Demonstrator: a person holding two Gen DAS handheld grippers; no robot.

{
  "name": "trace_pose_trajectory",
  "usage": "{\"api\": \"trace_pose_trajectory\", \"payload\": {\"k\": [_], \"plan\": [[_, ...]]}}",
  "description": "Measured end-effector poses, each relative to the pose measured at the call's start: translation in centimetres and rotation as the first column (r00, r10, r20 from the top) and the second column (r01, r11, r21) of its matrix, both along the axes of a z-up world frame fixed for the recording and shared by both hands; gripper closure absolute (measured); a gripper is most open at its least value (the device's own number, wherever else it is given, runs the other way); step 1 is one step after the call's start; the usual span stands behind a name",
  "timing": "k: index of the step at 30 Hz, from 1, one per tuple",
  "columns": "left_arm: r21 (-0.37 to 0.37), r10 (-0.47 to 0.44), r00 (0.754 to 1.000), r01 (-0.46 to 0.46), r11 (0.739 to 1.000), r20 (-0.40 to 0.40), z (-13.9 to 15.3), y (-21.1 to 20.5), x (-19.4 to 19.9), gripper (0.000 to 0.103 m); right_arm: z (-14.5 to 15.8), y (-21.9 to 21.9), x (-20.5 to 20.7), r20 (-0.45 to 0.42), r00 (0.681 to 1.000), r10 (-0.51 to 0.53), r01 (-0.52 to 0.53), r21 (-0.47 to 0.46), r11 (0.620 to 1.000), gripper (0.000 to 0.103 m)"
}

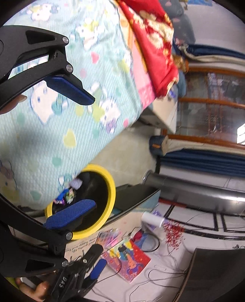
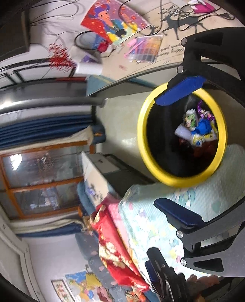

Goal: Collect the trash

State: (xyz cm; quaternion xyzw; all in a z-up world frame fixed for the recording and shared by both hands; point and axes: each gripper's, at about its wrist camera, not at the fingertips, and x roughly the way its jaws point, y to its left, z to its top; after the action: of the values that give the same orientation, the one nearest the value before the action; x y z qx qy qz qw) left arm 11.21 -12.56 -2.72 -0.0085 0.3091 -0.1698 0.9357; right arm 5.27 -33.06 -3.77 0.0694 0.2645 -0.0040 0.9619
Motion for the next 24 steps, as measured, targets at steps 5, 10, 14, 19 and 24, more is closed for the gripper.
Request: {"api": "trace_pose_trajectory", "payload": {"k": [5,10,14,19,24], "plan": [[0.006,0.053,0.997,-0.053,0.999,0.049,0.7,2.9,-2.1,0.011,1.0,3.1,-1.2,0.076,0.996,0.045,-0.045,-0.008,0.999,0.007],[-0.003,0.095,0.991,-0.095,0.995,0.093,1.1,5.2,-4.0,0.011,1.2,5.9,-2.6,0.151,0.986,0.074,-0.070,-0.032,0.997,0.007],[0.001,0.124,0.985,-0.125,0.992,0.123,1.1,6.7,-5.6,0.011,1.4,7.4,-3.8,0.214,0.972,0.096,-0.086,-0.056,0.995,0.007],[-0.011,0.148,0.980,-0.148,0.989,0.136,1.0,8.0,-6.7,0.011,1.5,8.6,-4.7,0.253,0.961,0.115,-0.101,-0.068,0.993,0.007],[-0.023,0.153,0.979,-0.151,0.988,0.138,0.7,8.3,-7.1,0.011,1.6,8.8,-4.8,0.257,0.960,0.115,-0.097,-0.080,0.992,0.007]]}}
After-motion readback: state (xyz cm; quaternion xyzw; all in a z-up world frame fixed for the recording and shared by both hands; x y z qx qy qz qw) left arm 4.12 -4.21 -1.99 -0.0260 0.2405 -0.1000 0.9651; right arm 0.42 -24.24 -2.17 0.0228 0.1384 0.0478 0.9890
